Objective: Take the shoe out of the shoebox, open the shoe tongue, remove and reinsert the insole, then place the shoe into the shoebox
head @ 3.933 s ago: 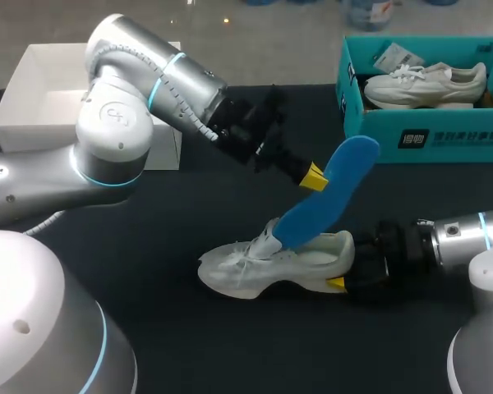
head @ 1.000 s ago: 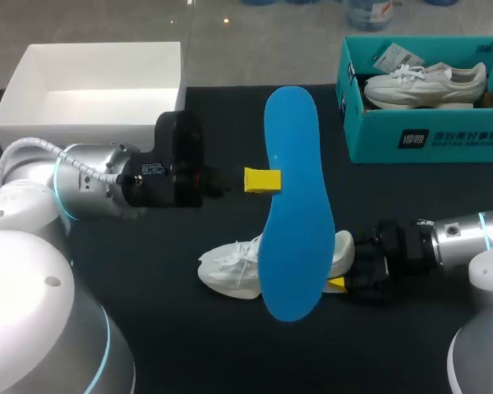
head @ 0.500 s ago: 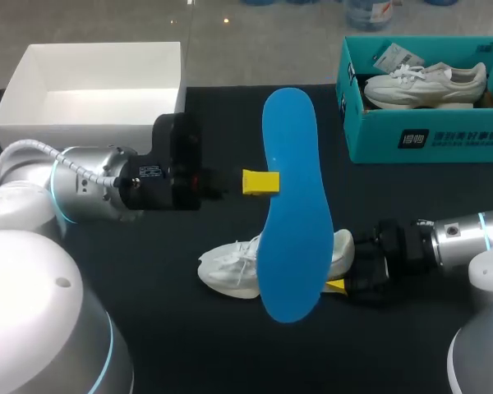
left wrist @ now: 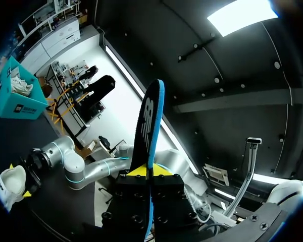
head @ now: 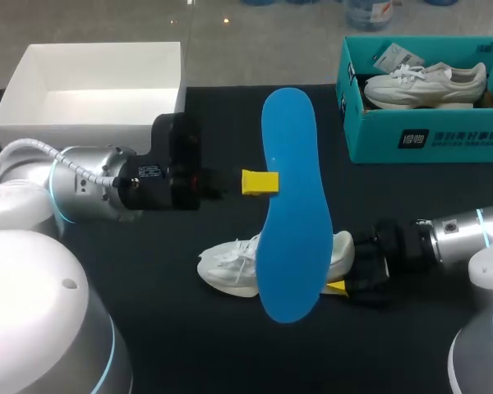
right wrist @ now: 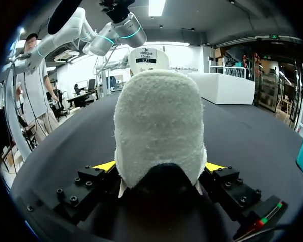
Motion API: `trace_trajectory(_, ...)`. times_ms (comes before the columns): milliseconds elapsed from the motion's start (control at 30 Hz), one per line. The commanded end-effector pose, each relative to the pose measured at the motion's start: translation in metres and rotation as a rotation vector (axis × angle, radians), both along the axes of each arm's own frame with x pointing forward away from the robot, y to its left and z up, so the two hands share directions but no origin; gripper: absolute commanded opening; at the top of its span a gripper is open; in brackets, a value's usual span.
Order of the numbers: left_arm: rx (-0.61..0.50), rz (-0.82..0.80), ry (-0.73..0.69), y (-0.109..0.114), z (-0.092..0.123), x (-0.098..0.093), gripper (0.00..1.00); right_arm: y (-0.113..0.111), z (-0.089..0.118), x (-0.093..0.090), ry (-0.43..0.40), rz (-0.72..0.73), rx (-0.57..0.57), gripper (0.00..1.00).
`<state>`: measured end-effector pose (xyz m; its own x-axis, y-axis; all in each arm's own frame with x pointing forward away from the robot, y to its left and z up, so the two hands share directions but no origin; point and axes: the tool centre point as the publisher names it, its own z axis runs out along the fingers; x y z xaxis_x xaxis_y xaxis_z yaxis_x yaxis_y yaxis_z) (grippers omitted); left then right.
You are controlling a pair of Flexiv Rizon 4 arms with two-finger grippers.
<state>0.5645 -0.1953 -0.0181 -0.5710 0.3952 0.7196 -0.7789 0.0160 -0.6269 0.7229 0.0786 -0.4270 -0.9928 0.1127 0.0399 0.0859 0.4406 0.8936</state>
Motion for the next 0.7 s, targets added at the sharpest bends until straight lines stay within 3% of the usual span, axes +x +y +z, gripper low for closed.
trace_trajectory(33, -0.004, 0.002, 0.001, -0.001, -0.002, -0.001, 0.00, -0.002, 0.013, 0.000, 0.026, 0.004, -0.069, 1.00)
trace_trajectory(333, -0.004, 0.002, 0.001, -0.001, -0.002, -0.001, 0.00, -0.006, 0.029, -0.007, 0.137, -0.007, -0.179, 1.00)
trace_trajectory(700, -0.004, 0.002, 0.001, -0.001, -0.002, -0.001, 0.00, -0.006, 0.029, -0.007, 0.137, -0.007, -0.179, 1.00)
